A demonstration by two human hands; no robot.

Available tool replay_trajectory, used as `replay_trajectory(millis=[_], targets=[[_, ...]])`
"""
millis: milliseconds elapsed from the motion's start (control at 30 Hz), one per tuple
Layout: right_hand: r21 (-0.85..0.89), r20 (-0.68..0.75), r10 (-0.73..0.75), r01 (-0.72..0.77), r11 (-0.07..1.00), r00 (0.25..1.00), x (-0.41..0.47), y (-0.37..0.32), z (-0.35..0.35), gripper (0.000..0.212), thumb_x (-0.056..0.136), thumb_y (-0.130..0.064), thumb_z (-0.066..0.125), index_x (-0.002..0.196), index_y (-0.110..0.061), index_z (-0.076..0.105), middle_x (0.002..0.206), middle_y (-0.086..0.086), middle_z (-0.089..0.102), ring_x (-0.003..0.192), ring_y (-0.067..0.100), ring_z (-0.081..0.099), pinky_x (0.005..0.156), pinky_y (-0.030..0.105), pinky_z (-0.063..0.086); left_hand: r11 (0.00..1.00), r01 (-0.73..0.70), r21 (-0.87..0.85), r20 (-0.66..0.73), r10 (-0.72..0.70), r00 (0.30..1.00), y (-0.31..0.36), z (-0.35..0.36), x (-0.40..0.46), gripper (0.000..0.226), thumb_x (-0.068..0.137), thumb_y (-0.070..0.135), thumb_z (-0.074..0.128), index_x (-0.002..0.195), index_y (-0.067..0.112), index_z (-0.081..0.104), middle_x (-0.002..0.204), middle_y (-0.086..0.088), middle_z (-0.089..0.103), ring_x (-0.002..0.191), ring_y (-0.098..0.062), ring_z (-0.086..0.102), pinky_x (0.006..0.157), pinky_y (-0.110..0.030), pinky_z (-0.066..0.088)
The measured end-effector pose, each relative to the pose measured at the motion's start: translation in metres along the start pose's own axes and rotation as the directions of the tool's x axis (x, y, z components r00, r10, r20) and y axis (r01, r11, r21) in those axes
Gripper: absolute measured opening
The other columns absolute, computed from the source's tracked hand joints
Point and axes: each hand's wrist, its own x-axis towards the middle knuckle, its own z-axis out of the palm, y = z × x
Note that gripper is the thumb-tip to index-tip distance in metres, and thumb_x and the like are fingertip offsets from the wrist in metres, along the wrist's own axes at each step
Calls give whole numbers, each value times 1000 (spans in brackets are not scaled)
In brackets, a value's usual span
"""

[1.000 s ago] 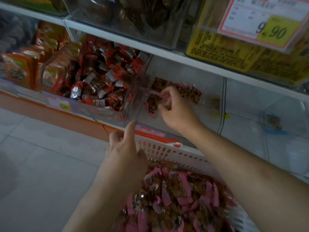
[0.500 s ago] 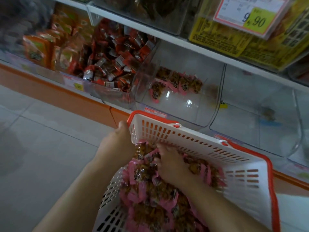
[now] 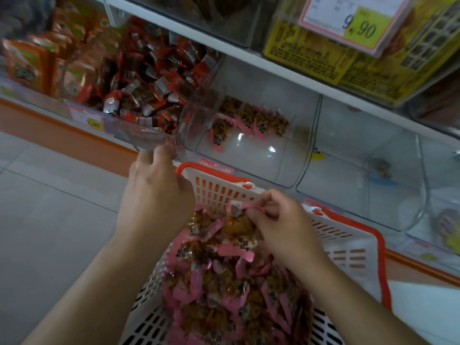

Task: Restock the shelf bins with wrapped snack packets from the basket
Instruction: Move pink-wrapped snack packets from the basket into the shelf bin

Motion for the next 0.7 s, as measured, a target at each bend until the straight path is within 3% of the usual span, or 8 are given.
replay_trajectory(millis=[33,100,167,233,367,500,600,700], targets=[[45,-14,7,-7,999,1000,-6,-4,-10,12,99,-29,74,91,-28,66,90,-15,80,84,-1,74,74,25,59,997,-49,-67,3,49,999,7,-2,-3,24,97,24,57,121,23,59,114,2,62,100,-16,62,75,-23,47],[138,-34,35,-30,990,999,-16,-10,-28,13,98,-33,75,90,-26,66,85,-8,81,82,12,77,81,43,61,973,-36,-228,210,86,974,20,2,-12,15,98,42,57,106,33,67,99,14,70,85,0,65,66,-14,45],[253,-49,63,-49,966,997,-23,-11,-40,14,97,-33,76,90,-25,67,84,1,81,84,25,78,89,56,61,944,21,-328,483,149,863,31,12,-22,31,92,62,58,101,35,70,92,17,74,82,3,69,73,-22,55],[317,-87,80,-49,947,993,-22,-8,-47,12,96,-32,77,90,-24,69,85,6,80,87,31,77,90,61,61,927,54,-370,607,197,770,40,21,-29,24,93,54,66,96,32,74,89,14,76,81,-3,73,78,-33,61],[329,-122,45,-2,944,992,-12,-5,-56,4,98,-31,75,97,-31,72,92,-1,80,88,17,78,91,54,63,882,124,-454,591,194,783,45,31,-28,13,97,16,71,84,15,73,81,-3,76,71,-21,76,66,-30,61],[304,-90,-86,110,946,992,-6,-1,-67,33,97,-21,77,120,-39,62,108,-6,76,96,11,77,87,39,65,786,267,-558,537,97,838,56,32,-24,8,96,8,70,90,3,72,85,-17,76,71,-29,77,66,-35,64],[241,1,-157,152,959,988,-2,2,-64,42,92,-11,82,115,-41,66,109,-8,72,97,15,75,87,38,64,747,308,-589,523,62,850,60,36,-19,8,96,7,69,94,0,72,87,-21,76,70,-31,78,63,-31,64],[207,13,-123,117,971,992,2,10,-58,46,89,-8,84,115,-41,67,107,-10,72,93,14,74,86,40,64,757,293,-584,536,88,840,62,41,-16,10,97,11,69,95,4,75,88,-17,78,74,-29,78,64,-33,63]])
